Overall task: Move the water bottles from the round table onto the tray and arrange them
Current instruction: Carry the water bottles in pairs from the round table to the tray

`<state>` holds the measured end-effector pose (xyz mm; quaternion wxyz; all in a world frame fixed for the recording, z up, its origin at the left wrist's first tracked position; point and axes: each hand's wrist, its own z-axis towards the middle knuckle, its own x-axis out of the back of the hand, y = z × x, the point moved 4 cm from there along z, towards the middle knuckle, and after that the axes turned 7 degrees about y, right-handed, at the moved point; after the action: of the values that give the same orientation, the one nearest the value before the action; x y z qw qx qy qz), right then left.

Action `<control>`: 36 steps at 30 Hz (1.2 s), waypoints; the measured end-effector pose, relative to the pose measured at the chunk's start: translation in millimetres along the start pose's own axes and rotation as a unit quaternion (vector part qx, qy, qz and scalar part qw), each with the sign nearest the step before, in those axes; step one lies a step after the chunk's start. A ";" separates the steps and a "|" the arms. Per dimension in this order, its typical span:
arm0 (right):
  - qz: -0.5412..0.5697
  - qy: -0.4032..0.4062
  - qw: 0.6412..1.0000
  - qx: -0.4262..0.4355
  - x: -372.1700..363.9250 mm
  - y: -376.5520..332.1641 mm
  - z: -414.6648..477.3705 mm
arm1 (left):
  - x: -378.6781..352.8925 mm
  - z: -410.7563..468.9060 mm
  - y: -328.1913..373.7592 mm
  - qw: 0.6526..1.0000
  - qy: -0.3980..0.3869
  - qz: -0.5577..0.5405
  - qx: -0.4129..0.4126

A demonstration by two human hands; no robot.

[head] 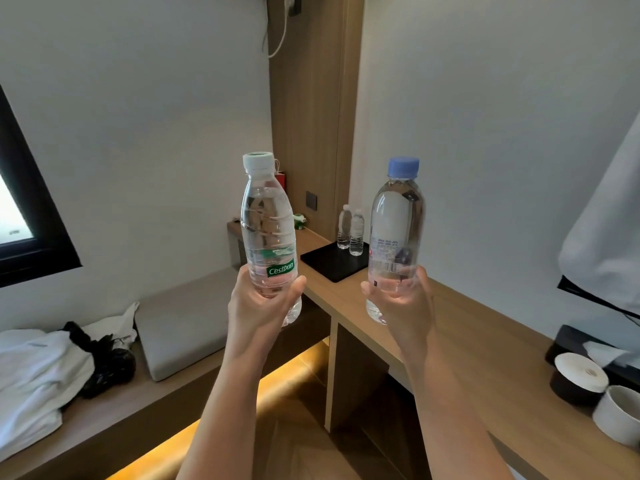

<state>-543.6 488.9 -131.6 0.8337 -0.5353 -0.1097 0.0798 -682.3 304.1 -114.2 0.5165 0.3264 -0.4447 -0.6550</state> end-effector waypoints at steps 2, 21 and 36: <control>0.021 -0.009 1.000 -0.012 -15.7 14.0 18.9 | -13.1 16.5 -12.3 1.000 -0.006 0.002 0.001; 0.047 -0.038 0.991 -0.123 -147.8 108.1 232.4 | -154.3 222.2 -113.7 0.995 -0.014 -0.046 0.093; -0.013 0.076 0.991 -0.113 -278.1 159.0 331.7 | -222.4 419.1 -225.6 0.983 -0.151 -0.027 0.098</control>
<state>-903.0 775.4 -169.8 0.7745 -0.6294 -0.0610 0.0150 -1084.8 637.9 -164.8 0.3913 0.2849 -0.5706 -0.6635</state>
